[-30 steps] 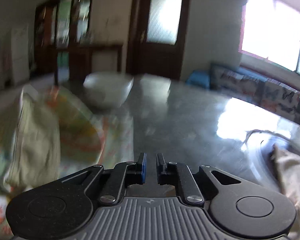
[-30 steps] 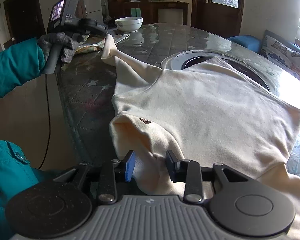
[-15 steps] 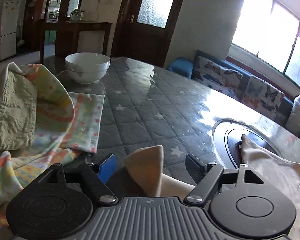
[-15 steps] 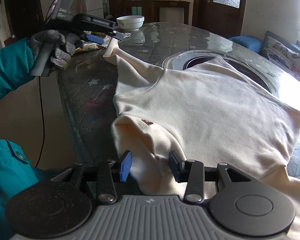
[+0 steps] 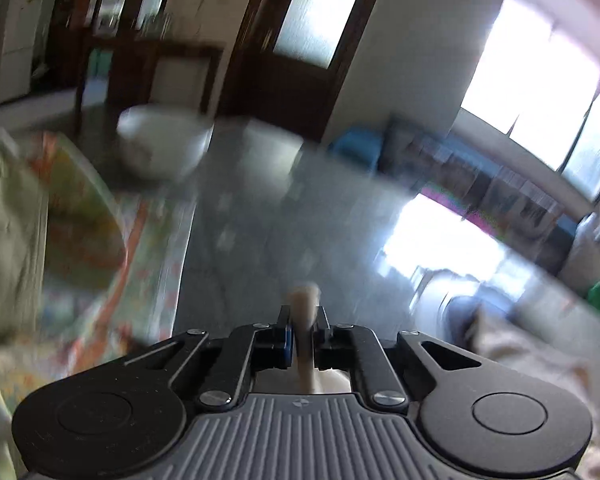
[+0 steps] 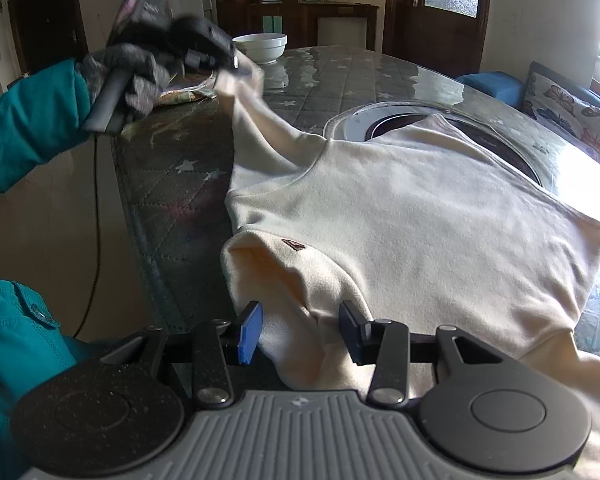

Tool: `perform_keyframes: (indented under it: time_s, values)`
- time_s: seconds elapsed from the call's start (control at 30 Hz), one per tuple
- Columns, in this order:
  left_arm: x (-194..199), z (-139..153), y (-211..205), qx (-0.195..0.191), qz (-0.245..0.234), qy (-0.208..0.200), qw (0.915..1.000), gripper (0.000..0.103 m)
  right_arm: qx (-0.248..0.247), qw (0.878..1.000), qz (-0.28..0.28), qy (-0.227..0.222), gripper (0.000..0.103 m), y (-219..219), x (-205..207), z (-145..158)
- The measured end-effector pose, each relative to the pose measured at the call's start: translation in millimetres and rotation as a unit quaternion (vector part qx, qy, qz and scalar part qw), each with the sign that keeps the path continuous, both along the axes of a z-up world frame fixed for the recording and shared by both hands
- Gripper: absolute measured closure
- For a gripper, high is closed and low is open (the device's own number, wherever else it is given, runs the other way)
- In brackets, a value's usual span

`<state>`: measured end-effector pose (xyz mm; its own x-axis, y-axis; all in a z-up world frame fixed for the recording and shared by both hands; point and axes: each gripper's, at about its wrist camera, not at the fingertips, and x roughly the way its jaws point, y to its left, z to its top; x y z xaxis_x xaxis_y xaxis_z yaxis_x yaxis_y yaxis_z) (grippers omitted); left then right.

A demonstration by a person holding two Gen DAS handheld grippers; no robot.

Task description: Fold clothes

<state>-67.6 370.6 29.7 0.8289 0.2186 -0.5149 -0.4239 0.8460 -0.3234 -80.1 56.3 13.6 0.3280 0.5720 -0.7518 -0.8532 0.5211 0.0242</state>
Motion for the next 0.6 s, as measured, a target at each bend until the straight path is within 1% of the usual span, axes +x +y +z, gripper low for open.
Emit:
perform_keyframes:
  time_s: [0.03, 0.1, 0.13, 0.23, 0.27, 0.33, 0.4, 0.47, 0.53, 0.6]
  values:
    - [-4, 0, 3, 0.010, 0.006, -0.012, 0.9999, 0.093, 0.001, 1.000, 0.000, 0.000, 0.060, 0, 0, 0]
    - [-8, -7, 12, 0.039, 0.032, -0.011, 0.9986, 0.092, 0.001, 1.000, 0.000, 0.000, 0.059, 0, 1, 0]
    - [-8, -14, 17, 0.045, 0.047, 0.007, 0.9978, 0.092, 0.001, 1.000, 0.002, 0.000, 0.059, 0, 0, 1]
    - [-12, -29, 29, 0.029, 0.065, 0.048, 0.9963, 0.092, 0.004, 1.000, 0.005, 0.000, 0.059, 0, 0, 3]
    - [-15, -29, 26, 0.025, 0.057, 0.045, 0.9970, 0.091, 0.005, 1.000, 0.005, 0.000, 0.059, 0, 0, 4]
    - [-19, -26, 13, 0.031, 0.029, 0.038, 0.9984, 0.090, 0.015, 1.000, 0.002, 0.003, 0.059, -1, 1, 9]
    - [-19, -22, -4, 0.040, -0.009, 0.034, 0.9986, 0.089, 0.024, 1.000, -0.002, 0.002, 0.059, -2, 3, 13]
    - [-12, -23, -22, 0.047, -0.057, 0.039, 0.9965, 0.089, 0.030, 1.000, -0.008, -0.001, 0.059, -2, 6, 16]
    - [-2, -28, -41, 0.058, -0.093, 0.051, 0.9926, 0.089, 0.034, 0.999, -0.017, 0.000, 0.059, -2, 10, 16]
    - [5, -36, -54, 0.075, -0.114, 0.066, 0.9885, 0.086, 0.031, 0.999, -0.020, 0.003, 0.059, -1, 13, 12]
